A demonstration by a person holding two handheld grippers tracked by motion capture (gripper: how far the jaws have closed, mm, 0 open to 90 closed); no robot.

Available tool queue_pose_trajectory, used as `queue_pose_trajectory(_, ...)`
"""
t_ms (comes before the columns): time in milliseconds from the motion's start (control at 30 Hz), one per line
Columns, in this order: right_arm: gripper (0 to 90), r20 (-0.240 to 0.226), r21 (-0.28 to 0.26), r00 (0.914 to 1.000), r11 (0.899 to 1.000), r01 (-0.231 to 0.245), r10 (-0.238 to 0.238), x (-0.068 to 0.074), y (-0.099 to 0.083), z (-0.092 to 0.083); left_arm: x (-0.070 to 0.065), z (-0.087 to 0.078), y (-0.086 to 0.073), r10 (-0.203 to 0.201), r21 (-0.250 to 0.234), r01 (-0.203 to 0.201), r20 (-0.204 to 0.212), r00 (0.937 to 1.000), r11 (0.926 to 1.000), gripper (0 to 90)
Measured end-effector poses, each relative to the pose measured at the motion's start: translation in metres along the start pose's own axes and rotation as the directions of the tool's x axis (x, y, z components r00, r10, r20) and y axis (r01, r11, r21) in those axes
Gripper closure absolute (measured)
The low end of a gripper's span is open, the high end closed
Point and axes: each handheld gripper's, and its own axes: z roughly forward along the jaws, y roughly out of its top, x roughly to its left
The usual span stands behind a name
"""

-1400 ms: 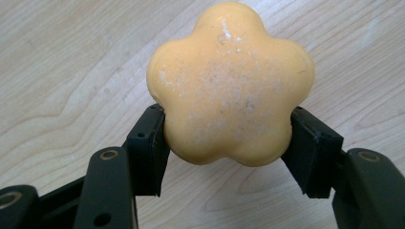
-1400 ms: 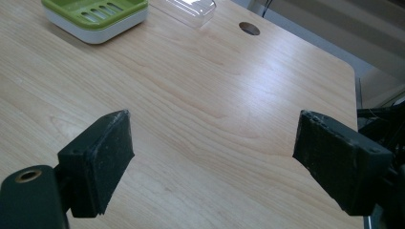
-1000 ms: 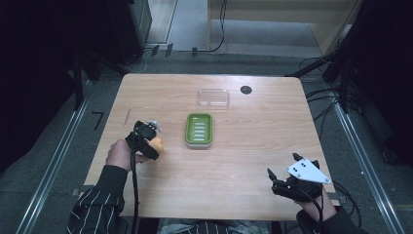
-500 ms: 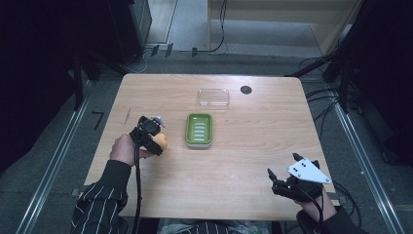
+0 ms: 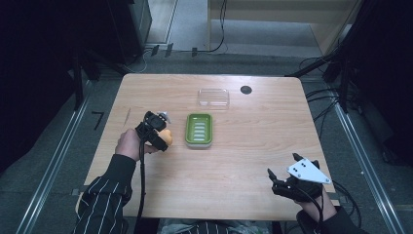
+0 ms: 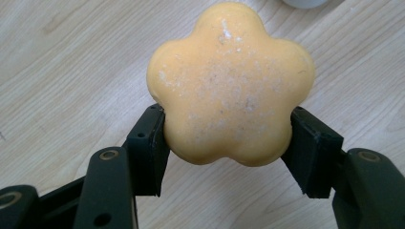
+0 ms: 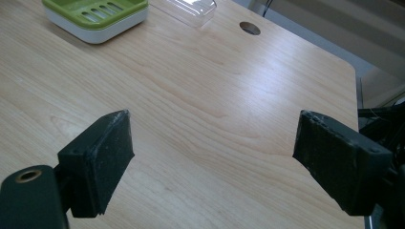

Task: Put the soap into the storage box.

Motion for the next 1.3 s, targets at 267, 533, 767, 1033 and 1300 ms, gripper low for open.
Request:
queue_pose_trajectory(267,13.7,0.0,0.001,1.0,1.0,0.0,0.0,0.0,0.0,0.0,-0.003,0.0,0.009,0.02,-0.01,-0.02,0.002,0.9998,0.9997,39.4)
queue_pose_trajectory(533,13.7,0.004,0.003,1.0,1.0,-0.001,0.001,0.0,-0.001,-0.001,0.001,-0.001,0.016,0.034,-0.001,-0.034,0.003,0.9994,0.9994,39.4)
queue_pose_trajectory(767,13.7,0.004,0.004,1.0,1.0,-0.003,0.003,-0.001,-0.001,-0.001,-0.001,-0.001,0.025,0.048,-0.006,-0.048,0.018,0.9987,0.9988,39.5)
queue_pose_trajectory(1033,13.7,-0.001,0.003,1.0,1.0,-0.002,0.002,0.0,-0.001,0.0,-0.005,-0.001,0.039,0.076,-0.011,-0.076,0.022,0.9969,0.9971,39.4)
queue_pose_trajectory(1300,13.7,0.0,0.002,1.0,1.0,-0.007,0.007,-0.001,-0.001,0.0,-0.011,-0.004,0.05,0.096,-0.051,-0.094,0.025,0.9951,0.9942,39.4)
